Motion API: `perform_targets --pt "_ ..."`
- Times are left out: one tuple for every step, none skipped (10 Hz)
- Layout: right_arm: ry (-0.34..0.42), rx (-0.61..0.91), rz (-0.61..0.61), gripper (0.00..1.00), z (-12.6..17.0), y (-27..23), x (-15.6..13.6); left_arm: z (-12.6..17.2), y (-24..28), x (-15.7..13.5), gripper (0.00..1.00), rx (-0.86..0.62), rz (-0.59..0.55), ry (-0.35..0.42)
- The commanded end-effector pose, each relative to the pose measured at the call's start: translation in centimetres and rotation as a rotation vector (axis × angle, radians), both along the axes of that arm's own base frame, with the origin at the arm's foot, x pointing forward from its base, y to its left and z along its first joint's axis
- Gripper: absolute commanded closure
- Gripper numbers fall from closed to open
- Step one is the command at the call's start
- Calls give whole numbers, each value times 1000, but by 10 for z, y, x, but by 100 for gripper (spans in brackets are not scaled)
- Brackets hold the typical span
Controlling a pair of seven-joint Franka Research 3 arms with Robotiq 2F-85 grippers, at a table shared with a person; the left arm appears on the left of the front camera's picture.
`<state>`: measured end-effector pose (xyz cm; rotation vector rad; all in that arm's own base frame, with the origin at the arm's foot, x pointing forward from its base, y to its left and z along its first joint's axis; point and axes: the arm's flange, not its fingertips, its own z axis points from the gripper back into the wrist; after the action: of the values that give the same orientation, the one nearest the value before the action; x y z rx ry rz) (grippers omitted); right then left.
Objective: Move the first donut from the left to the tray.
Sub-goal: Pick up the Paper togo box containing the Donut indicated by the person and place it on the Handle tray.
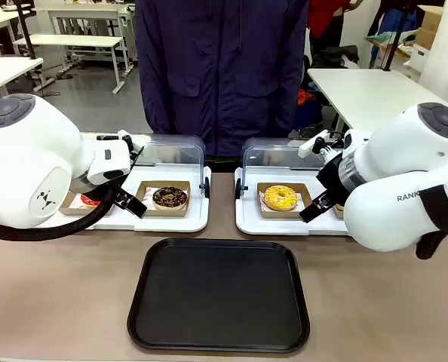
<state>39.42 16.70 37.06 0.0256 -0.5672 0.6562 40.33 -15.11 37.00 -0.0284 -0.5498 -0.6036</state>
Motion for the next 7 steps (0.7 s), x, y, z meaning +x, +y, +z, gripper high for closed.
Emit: perform_targets --pt "0 0 0 0 0 0 0 0 0 0 0 0 0 0" --pt "0 0 0 0 0 0 0 0 0 0 0 0 0 0" --pt "0 0 0 0 0 0 0 0 0 0 0 0 0 0" --pt "0 0 0 0 0 0 0 0 0 0 0 0 0 0" --pt "0 0 0 0 0 0 0 0 0 0 0 0 0 0" --pt "0 0 0 0 0 0 0 0 0 0 0 0 0 0" --pt "0 0 0 0 0 0 0 0 0 0 0 0 0 0"
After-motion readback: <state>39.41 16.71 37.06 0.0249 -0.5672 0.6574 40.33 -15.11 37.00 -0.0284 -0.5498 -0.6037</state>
